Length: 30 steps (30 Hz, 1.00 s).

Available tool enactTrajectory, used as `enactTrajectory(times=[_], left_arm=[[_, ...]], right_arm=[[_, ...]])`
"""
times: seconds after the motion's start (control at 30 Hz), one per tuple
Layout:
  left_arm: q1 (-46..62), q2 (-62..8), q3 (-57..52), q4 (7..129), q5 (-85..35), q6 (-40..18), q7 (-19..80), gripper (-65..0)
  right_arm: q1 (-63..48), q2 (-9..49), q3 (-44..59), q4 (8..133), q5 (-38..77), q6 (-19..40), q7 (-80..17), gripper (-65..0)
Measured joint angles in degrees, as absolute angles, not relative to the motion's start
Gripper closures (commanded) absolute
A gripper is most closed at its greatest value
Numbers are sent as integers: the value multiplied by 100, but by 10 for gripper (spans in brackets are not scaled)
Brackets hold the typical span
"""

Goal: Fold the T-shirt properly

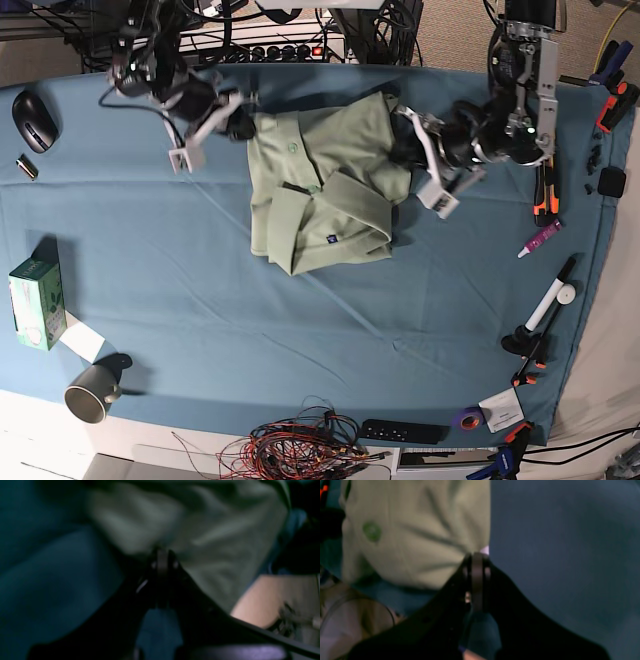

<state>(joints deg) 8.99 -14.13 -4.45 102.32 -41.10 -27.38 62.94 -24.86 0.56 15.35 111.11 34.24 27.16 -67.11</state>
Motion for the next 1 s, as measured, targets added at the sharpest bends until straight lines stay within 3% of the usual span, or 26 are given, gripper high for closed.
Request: enactTrajectory(times=[0.4,0.73,1.0], left_arm=[[1575,-1737,-2137,10965,-4530,-2738,6292,0],[3245,-1990,-3118,10993,-5216,-3017,6431,0],[4169,-1970,-2698,10630,-5356,-3142,6423,0]], right_arm=[[-3634,132,1809,13058,2853,2720,-6748,0],[-4536,873,3404,13126,3240,2720,-6702,0],[-4812,906,3326,12742,3492,2729,-6637,0]])
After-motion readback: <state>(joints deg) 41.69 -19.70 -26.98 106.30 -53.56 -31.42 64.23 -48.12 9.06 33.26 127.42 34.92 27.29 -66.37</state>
